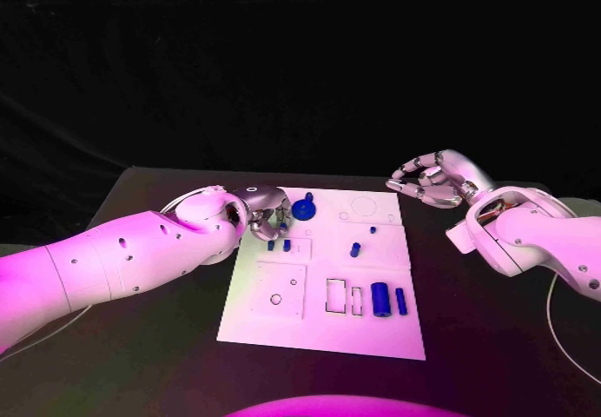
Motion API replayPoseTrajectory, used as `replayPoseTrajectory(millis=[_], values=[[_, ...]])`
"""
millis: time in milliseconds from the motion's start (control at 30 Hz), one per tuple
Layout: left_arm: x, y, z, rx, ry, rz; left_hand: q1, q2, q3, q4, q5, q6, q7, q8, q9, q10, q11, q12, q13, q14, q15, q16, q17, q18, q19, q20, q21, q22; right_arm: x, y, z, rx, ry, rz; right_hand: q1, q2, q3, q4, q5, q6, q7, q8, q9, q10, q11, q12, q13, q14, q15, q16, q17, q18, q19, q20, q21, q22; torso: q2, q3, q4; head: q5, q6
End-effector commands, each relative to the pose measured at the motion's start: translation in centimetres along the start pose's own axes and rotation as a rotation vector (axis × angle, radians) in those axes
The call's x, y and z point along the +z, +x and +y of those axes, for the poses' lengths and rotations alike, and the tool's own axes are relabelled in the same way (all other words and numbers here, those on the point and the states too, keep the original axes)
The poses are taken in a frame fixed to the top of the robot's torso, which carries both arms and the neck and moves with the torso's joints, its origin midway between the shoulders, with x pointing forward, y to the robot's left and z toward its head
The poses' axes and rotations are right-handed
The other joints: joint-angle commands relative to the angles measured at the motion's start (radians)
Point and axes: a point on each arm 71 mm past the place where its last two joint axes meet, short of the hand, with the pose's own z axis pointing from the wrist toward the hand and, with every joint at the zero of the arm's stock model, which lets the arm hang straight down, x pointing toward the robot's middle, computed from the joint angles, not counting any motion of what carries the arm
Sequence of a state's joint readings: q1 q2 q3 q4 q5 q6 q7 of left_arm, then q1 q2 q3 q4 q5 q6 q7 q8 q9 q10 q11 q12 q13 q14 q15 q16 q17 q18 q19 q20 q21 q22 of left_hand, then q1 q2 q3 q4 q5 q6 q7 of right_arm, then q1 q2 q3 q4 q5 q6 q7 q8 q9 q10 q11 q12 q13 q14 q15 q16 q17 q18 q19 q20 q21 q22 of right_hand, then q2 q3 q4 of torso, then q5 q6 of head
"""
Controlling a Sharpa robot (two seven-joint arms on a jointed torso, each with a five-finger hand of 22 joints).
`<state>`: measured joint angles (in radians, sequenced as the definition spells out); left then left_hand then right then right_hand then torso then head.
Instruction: Assemble the parts on the task board
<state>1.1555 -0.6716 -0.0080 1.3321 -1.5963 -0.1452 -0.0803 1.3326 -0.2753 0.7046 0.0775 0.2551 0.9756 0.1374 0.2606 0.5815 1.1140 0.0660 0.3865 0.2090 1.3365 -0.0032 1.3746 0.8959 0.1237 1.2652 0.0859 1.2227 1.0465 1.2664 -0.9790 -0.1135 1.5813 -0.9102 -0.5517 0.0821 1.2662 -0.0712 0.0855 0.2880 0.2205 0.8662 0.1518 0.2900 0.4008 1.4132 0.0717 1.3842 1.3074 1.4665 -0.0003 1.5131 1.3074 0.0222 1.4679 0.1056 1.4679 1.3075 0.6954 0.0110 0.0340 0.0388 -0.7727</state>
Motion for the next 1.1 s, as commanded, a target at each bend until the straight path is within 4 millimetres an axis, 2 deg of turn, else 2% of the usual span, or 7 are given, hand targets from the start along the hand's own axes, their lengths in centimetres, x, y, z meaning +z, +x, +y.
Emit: replayPoseTrajectory(millis=[33, 400, 567, 1100], values=[[0.07, 0.02, -0.31, -0.008, 0.021, 0.008, -0.008, 0.000, -0.008, 0.000, -0.006, 0.001, -0.002, -0.004, -0.001, 0.009, 0.002, -0.005, 0.001, 0.002, 0.000, 0.004, 0.001, -0.006, 0.003, 0.003, -0.002, 0.001, 0.00, 0.07, 0.10, -0.008, -0.010, 0.004, 0.003, 0.009, -0.007, 0.000, -0.006, 0.000, -0.004, 0.006, 0.000, 0.001, -0.006, -0.003, 0.080, 0.068, -0.007, -0.004, 0.096, 0.006, 0.042, -0.007, -0.006, 0.196, 0.000, 0.0001, 0.0001, 0.000, 0.000], [0.04, 0.02, -0.09, -0.007, 0.010, 0.009, -0.003, 0.003, -0.014, 0.000, -0.005, 0.004, -0.003, -0.008, -0.003, 0.011, 0.000, -0.010, 0.003, 0.005, -0.001, 0.007, 0.010, -0.006, 0.005, 0.003, -0.002, 0.002, 0.02, 0.10, 0.14, -0.007, -0.011, 0.004, 0.003, 0.010, -0.008, 0.000, -0.006, 0.000, -0.004, 0.007, 0.000, 0.002, -0.007, -0.002, 0.081, 0.068, -0.007, -0.004, 0.096, 0.006, 0.041, -0.007, -0.007, 0.196, 0.000, -0.0003, 0.0002, 0.001, -0.001], [0.02, 0.06, 0.00, -0.006, 0.005, 0.015, -0.008, -0.004, -0.031, 0.008, -0.004, -0.020, -0.001, -0.035, -0.016, 0.014, 0.001, -0.023, 0.006, 0.003, 0.000, 0.006, 0.009, -0.006, 0.003, 0.004, -0.006, -0.002, 0.03, 0.11, 0.14, -0.007, -0.011, 0.004, 0.003, 0.010, -0.008, 0.000, -0.006, 0.000, -0.004, 0.007, 0.000, 0.002, -0.007, -0.002, 0.081, 0.068, -0.007, -0.004, 0.096, 0.006, 0.041, -0.007, -0.007, 0.196, 0.000, -0.0003, -0.0002, 0.001, -0.001], [-0.06, 0.01, 0.09, -0.006, 0.007, 0.011, -0.024, -0.009, -0.055, 0.024, -0.006, -0.023, -0.002, -0.048, -0.026, 0.019, 0.000, -0.033, 0.010, 0.001, 0.001, 0.005, 0.008, -0.005, 0.003, 0.004, -0.010, -0.005, 0.04, 0.12, 0.15, -0.007, -0.011, 0.004, 0.003, 0.010, -0.008, 0.000, -0.006, 0.000, -0.004, 0.007, 0.000, 0.002, -0.007, -0.002, 0.081, 0.068, -0.007, -0.004, 0.096, 0.006, 0.041, -0.007, -0.007, 0.196, 0.000, -0.0001, -0.0007, 0.002, -0.003]])
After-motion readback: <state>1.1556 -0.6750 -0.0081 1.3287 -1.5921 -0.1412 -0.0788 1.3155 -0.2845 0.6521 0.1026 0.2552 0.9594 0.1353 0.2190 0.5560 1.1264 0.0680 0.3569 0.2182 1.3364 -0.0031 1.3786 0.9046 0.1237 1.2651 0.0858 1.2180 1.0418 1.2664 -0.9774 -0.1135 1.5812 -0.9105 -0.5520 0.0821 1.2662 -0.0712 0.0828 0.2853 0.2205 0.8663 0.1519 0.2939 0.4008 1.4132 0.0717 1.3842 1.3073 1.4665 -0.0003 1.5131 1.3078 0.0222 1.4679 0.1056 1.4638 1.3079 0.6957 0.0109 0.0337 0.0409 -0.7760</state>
